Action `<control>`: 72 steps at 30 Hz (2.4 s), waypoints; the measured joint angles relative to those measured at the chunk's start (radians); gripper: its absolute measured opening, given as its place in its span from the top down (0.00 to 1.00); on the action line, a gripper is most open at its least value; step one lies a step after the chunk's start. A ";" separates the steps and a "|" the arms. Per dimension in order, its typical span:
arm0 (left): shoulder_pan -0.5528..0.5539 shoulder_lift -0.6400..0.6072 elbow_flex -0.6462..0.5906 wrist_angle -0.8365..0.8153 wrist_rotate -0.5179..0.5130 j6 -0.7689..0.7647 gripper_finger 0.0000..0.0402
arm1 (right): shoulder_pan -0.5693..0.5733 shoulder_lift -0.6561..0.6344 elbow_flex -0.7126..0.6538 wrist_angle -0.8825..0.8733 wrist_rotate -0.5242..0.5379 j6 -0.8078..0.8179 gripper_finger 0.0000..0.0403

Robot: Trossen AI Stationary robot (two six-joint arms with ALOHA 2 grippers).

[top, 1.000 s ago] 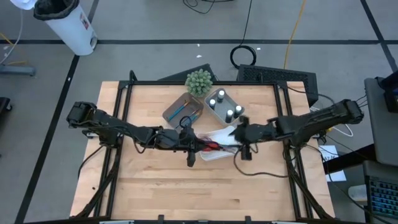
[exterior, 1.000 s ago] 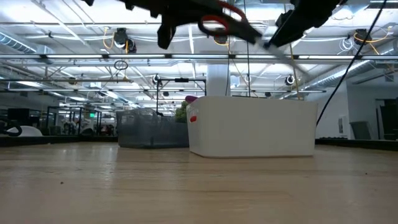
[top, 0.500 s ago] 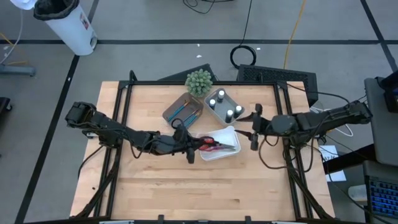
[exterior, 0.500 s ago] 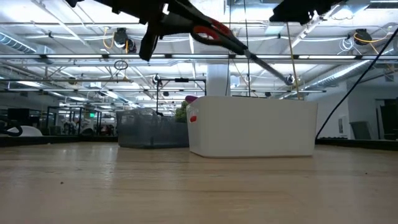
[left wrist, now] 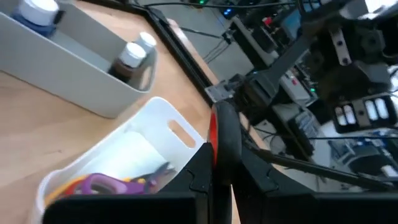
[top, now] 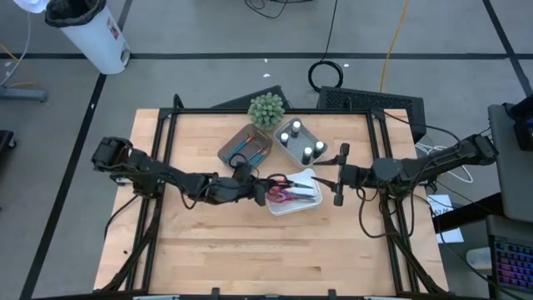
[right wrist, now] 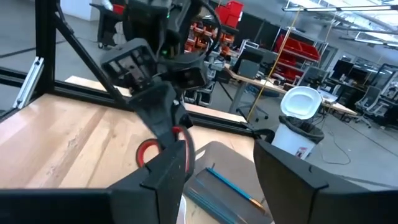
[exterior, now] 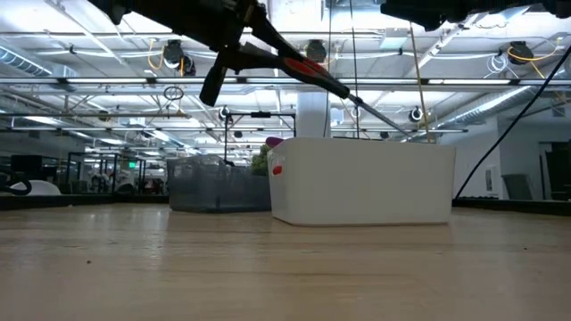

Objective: Pick & Place Paint Supplies
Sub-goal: Put the black scissors into the white bin, then return to Home Position

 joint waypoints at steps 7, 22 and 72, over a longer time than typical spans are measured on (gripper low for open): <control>0.015 0.016 0.001 -0.078 -0.028 -0.089 0.92 | 0.000 -0.001 -0.027 0.037 0.000 -0.002 0.55; 0.013 0.137 0.002 0.007 0.015 -0.138 0.91 | 0.000 0.000 -0.027 0.034 -0.001 0.020 0.56; 0.360 -1.058 -0.557 -0.178 0.988 0.927 0.17 | -0.022 -0.099 -0.026 -0.179 0.000 0.108 0.55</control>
